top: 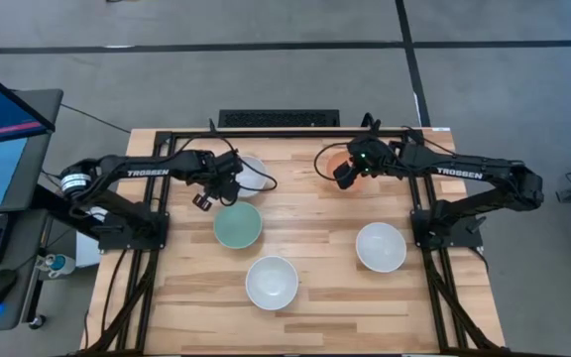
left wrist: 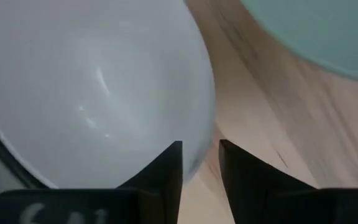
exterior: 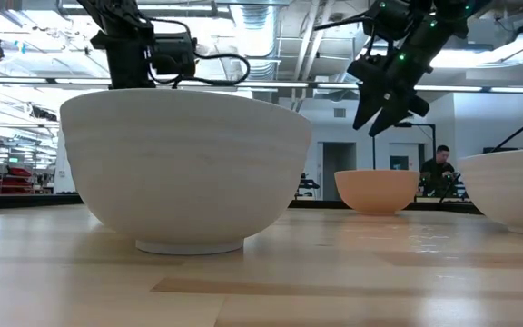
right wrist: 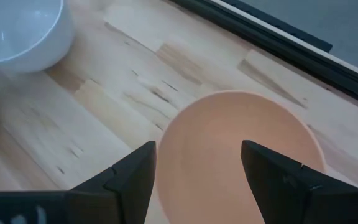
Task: Nest bowls inside each other
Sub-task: Move the top left white bowl to the middle of the table
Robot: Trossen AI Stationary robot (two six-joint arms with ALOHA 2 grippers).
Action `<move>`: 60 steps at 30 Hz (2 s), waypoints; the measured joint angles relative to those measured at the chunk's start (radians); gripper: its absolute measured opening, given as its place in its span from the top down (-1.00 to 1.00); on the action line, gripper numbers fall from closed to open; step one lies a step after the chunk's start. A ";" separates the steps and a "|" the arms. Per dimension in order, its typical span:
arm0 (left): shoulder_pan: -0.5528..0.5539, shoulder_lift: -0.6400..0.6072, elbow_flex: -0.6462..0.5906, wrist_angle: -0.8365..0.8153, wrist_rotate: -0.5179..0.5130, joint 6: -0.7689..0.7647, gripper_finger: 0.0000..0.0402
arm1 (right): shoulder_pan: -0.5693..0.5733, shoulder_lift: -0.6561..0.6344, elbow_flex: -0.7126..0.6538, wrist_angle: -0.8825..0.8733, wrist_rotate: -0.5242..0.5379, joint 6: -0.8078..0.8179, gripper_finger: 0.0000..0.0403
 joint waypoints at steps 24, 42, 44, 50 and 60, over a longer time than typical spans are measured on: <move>-0.004 0.032 -0.004 0.090 0.011 -0.056 0.97 | 0.002 -0.002 0.000 0.014 0.002 0.020 -0.29; -0.112 0.282 0.337 0.060 0.058 -0.057 1.00 | -0.065 -0.002 0.062 0.012 0.002 -0.033 -0.29; -0.129 0.301 0.397 0.044 0.086 -0.072 1.00 | -0.082 -0.002 0.062 0.005 0.001 -0.034 -0.29; -0.196 0.393 0.513 -0.048 0.138 -0.117 1.00 | -0.149 -0.002 0.062 -0.003 -0.001 -0.035 -0.29; -0.309 0.460 0.546 -0.103 0.054 -0.171 1.00 | -0.188 -0.002 0.062 -0.035 -0.032 -0.037 -0.29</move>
